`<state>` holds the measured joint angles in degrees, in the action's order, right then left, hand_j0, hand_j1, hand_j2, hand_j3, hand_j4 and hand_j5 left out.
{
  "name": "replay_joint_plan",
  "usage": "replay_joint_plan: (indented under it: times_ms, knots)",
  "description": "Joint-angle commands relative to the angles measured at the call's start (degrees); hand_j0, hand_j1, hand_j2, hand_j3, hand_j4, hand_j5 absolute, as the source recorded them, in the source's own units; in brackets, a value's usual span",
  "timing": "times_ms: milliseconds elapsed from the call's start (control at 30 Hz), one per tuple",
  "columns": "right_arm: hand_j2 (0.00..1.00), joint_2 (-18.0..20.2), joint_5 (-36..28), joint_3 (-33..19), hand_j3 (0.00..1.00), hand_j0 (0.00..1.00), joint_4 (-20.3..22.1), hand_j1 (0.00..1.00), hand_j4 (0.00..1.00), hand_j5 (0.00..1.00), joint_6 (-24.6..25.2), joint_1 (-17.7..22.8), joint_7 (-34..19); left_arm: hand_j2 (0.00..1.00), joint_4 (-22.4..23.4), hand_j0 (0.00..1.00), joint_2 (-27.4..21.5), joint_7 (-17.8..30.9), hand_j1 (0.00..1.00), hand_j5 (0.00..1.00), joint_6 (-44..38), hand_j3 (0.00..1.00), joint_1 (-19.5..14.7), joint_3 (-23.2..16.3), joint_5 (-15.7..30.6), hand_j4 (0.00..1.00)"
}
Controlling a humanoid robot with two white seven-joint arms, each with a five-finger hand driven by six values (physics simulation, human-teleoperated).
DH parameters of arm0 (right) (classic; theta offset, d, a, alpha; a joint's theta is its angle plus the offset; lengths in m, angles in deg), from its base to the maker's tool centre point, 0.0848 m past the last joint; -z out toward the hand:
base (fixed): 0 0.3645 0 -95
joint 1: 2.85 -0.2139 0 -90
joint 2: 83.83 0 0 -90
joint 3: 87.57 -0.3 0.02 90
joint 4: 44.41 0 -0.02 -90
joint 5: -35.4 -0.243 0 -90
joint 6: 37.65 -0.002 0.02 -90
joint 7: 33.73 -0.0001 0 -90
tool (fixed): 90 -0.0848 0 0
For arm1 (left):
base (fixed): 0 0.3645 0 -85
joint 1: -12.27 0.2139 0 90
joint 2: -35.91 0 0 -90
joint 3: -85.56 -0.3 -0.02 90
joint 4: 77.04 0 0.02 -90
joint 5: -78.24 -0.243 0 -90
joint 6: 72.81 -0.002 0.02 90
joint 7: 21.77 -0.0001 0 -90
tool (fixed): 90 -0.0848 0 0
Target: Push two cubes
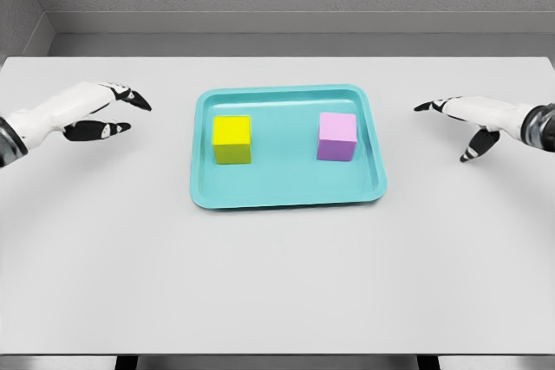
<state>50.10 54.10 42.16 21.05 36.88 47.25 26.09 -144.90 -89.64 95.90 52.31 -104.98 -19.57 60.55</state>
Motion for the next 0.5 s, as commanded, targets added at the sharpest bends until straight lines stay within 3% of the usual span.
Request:
replay_joint_plan:
  times_ms: [0, 133, 233, 400, 467]
  knots:
    - [1.0, 0.0, -0.2, 0.3, 1.0, 1.0, -0.1, 1.0, 1.0, 1.0, -0.1, 0.0, 0.1, 0.51, 1.4, 0.51, 2.4, 0.0, 0.51, 0.51, -0.1, 0.51, -0.3, -1.8, -0.7, 0.51]
    - [1.0, 0.3, -0.2, 0.9, 1.0, 1.0, 0.0, 1.0, 1.0, 1.0, -0.1, -0.5, 0.3, 0.56, -2.9, 0.56, 2.7, -0.1, 0.56, 0.56, -0.1, 0.56, -1.0, -1.9, -0.9, 0.56]
    - [1.0, 1.1, -0.2, 4.4, 1.0, 1.0, 0.5, 1.0, 1.0, 1.0, -0.6, -3.2, 0.6, 0.56, -3.4, 0.56, 2.9, 0.0, 0.56, 0.56, -0.1, 0.56, -1.0, -3.1, -1.0, 0.56]
    - [1.0, 2.1, -0.3, 5.7, 1.0, 1.0, 0.7, 1.0, 1.0, 1.0, -0.7, -3.8, 2.8, 0.56, -3.3, 0.56, 3.7, 0.0, 0.56, 0.56, -0.1, 0.56, -1.2, -3.1, -1.7, 0.56]
    - [1.0, 2.9, -0.3, 7.2, 1.0, 1.0, 4.8, 1.0, 1.0, 1.0, -1.1, -3.9, 3.1, 0.56, -2.5, 0.56, 3.9, 0.0, 0.56, 0.56, -0.1, 0.56, -1.2, -3.3, -2.0, 0.56]
